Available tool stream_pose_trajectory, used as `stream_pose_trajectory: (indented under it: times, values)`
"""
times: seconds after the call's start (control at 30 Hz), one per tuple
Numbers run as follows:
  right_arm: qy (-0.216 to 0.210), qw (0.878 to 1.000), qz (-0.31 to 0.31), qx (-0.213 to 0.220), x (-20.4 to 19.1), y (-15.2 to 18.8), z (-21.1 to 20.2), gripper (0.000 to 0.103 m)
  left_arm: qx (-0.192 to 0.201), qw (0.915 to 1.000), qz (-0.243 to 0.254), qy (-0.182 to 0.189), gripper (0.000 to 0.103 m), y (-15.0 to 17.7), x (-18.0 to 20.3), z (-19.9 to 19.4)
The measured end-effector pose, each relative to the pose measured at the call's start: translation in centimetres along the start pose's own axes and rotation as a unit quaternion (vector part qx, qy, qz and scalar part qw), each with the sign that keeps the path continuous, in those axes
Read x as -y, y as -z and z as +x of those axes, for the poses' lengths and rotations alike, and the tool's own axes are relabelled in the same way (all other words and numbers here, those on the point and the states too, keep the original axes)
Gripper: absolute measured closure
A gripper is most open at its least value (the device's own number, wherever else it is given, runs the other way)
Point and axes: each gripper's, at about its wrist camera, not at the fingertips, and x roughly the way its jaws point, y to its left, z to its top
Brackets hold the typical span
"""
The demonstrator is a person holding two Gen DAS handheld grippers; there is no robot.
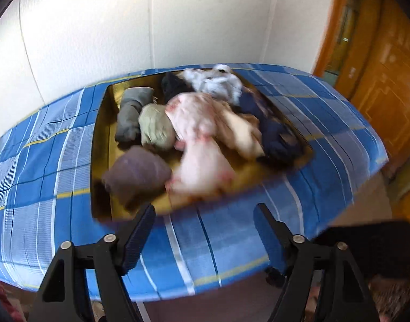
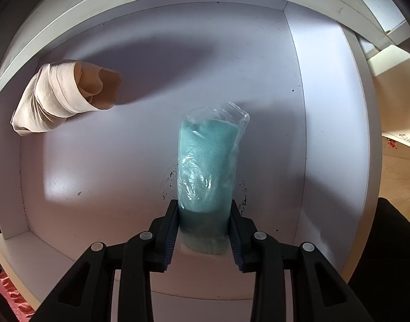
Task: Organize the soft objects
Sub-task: 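Move the left tool back into the compartment toward the beige stocking bundle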
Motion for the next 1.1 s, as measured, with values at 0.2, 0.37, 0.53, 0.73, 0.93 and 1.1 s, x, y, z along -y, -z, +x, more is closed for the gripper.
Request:
stream_pose_trajectory:
  times: [0.2,0.37,0.53,0.73,0.93,1.1]
  values:
    - [0.004,1.000,-0.003,0.001,-0.7,0.0,-0.1,0.068,-0.027,0.9965,0.078,0.014,0.021,7.3,3.3,0.4]
    - [0.006,1.000,-0.004,0.001,-0.9,0.2,0.0,0.068,-0.101,0.9816,0.162,-0.013,0.021,13.4,5.6,5.9]
    - [0.006,1.000,-0.005,0.000,-1.1,0.2,-0.1,0.068,-0.167,0.9494,0.258,-0.067,0.021,17.9,6.8,12.6]
    - [0.000,1.000,0.000,-0.002,-0.8,0.0,-0.1,0.068,-0.186,0.9328,0.290,-0.107,0.021,18.8,5.4,18.3]
    - [-0.001,1.000,0.001,-0.002,-0.6,-0.2,-0.2,0.068,-0.179,0.9256,0.305,-0.135,0.021,18.5,3.6,21.9]
    - [-0.002,1.000,0.000,-0.001,-0.4,-0.2,-0.2,0.068,-0.224,0.9288,0.282,-0.087,0.015,18.9,2.2,24.0]
